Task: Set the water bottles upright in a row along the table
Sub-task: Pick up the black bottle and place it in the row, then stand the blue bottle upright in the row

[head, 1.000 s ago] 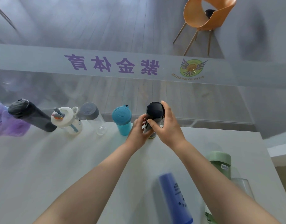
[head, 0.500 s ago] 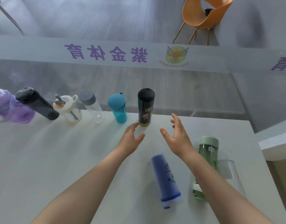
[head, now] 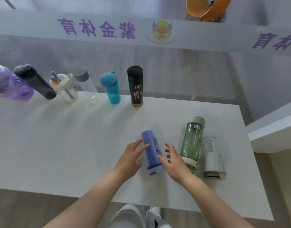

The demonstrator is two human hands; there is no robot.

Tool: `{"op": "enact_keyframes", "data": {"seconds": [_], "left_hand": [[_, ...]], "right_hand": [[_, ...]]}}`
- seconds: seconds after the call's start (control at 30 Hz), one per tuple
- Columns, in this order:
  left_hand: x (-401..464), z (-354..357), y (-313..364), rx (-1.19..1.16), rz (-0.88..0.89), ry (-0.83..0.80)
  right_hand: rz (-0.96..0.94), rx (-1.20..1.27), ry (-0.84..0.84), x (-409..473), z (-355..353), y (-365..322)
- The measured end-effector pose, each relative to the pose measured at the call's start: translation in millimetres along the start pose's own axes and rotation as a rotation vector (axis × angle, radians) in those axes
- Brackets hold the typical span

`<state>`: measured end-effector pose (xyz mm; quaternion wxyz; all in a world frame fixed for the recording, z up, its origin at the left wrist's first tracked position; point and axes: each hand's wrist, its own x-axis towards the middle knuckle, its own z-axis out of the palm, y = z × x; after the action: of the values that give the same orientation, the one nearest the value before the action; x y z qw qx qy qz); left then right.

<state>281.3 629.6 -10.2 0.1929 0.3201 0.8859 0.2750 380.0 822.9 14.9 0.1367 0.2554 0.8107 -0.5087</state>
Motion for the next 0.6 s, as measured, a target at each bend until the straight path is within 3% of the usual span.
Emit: {"op": "enact_keyframes", "data": {"seconds": [0.23,0.6], "left_hand": [[-27.5,23.8,10.5,0.048,0.118,0.026],[-37.7,32.3,22.2,0.107,0.161,0.059]], "right_hand": [[0.073,0.031,-0.077,-20.2,20.9,20.9],[0.078,0.174,-0.034,-33.0,20.7,25.1]]}}
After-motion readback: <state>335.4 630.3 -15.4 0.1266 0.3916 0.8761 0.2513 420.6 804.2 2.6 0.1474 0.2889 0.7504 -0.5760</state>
